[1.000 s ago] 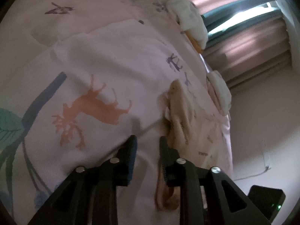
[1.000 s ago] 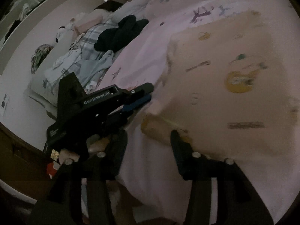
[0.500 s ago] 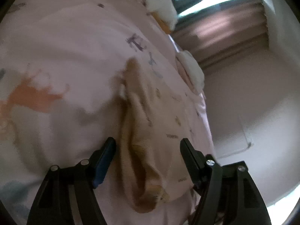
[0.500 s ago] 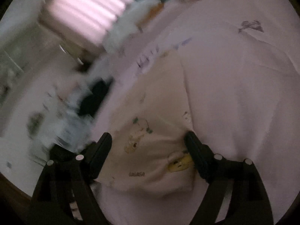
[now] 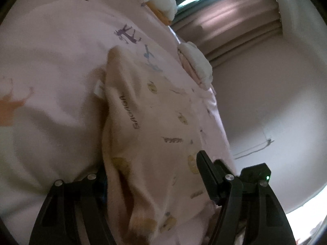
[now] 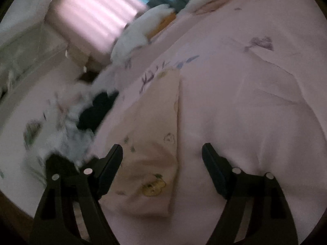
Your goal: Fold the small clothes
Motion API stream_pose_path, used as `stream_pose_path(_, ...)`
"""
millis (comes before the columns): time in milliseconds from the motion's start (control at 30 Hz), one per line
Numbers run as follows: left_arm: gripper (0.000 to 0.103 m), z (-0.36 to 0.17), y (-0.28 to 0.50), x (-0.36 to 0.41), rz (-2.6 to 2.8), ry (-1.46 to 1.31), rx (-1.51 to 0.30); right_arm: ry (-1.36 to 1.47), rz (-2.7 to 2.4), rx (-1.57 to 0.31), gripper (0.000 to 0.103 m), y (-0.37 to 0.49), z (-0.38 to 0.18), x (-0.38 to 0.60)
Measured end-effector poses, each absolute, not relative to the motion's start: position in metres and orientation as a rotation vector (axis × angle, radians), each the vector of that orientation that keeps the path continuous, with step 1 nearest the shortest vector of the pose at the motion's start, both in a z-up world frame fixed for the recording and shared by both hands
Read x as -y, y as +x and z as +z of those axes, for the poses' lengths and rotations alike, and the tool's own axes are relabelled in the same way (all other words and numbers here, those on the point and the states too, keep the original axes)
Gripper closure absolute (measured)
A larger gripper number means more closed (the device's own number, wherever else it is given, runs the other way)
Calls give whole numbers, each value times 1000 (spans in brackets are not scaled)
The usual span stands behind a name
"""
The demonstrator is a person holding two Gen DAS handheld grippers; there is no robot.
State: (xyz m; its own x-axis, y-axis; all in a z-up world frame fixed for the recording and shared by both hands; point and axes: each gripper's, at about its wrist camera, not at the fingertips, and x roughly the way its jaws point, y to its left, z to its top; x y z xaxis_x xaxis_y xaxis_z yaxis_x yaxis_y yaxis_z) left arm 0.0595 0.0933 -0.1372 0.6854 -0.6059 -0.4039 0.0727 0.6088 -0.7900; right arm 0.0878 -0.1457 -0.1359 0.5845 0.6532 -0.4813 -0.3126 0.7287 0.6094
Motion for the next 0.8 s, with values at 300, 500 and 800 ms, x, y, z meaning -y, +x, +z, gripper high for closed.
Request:
stream_pose_path(300,31,-136,75,-72,-497,-816,-737,511,716,-777,0,112,-138,141)
stream_pose_path(500,31,-141,84,-77,-583,-916,-727,689,824,-786,6,129,-141,151)
stream_pose_path(800,45,-142,93,-83,-499,-981,-763,1059,915,-908,75,157,-176,160)
